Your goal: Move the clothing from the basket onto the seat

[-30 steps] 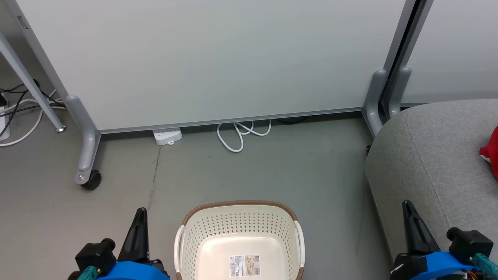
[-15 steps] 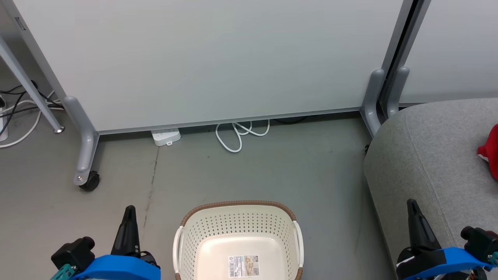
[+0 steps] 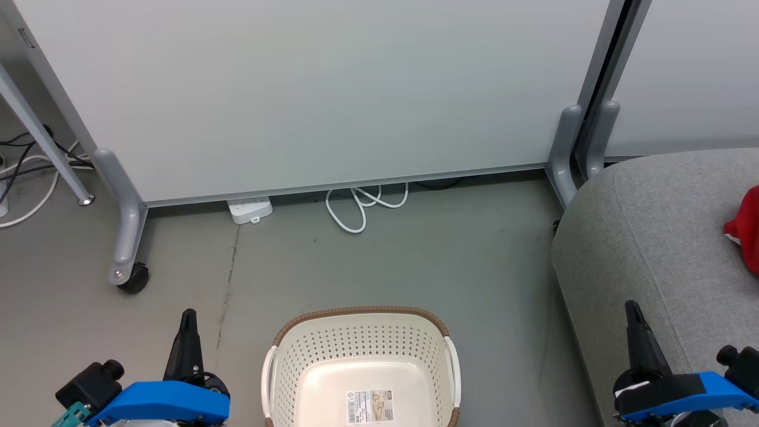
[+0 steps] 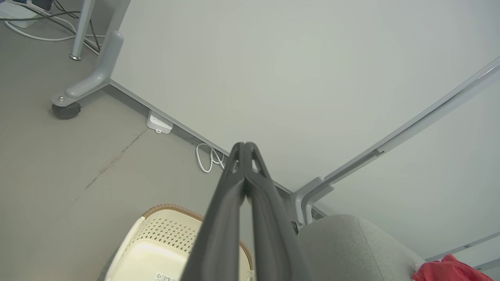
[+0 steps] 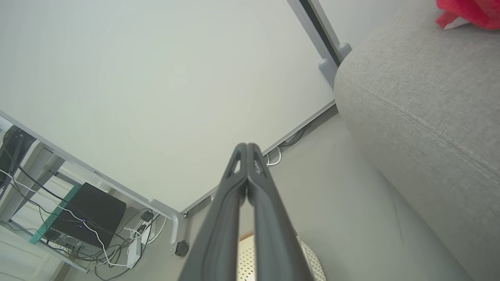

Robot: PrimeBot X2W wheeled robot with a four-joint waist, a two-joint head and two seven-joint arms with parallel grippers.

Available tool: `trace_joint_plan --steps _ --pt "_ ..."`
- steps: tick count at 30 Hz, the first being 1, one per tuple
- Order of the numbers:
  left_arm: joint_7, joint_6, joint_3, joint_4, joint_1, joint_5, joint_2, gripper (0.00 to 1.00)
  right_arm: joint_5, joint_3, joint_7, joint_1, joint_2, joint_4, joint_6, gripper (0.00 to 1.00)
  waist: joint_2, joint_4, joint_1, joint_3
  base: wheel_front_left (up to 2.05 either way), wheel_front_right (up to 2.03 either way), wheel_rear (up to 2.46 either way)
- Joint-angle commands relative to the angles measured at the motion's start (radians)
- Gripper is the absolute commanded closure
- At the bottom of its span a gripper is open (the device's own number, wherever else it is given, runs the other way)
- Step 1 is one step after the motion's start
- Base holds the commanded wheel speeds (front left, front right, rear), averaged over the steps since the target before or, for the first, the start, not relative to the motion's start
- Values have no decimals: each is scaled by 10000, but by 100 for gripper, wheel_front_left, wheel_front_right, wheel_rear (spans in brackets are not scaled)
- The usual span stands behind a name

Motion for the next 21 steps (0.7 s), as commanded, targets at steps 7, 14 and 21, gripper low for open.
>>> trace_joint_plan --steps 7,14,21 --pt "270 -9 168 -200 -368 -1119 63 100 1180 -55 283 -362 -41 -179 3 100 0 -36 0 -6 0 0 0" --pt "492 -11 269 -244 -427 -1983 69 100 2076 -78 514 -403 -43 -204 3 100 0 -71 0 -11 0 0 0" --pt "703 -12 363 -281 -490 -2798 73 100 2935 -98 726 -461 -44 -226 3 100 0 -106 0 -16 0 0 0"
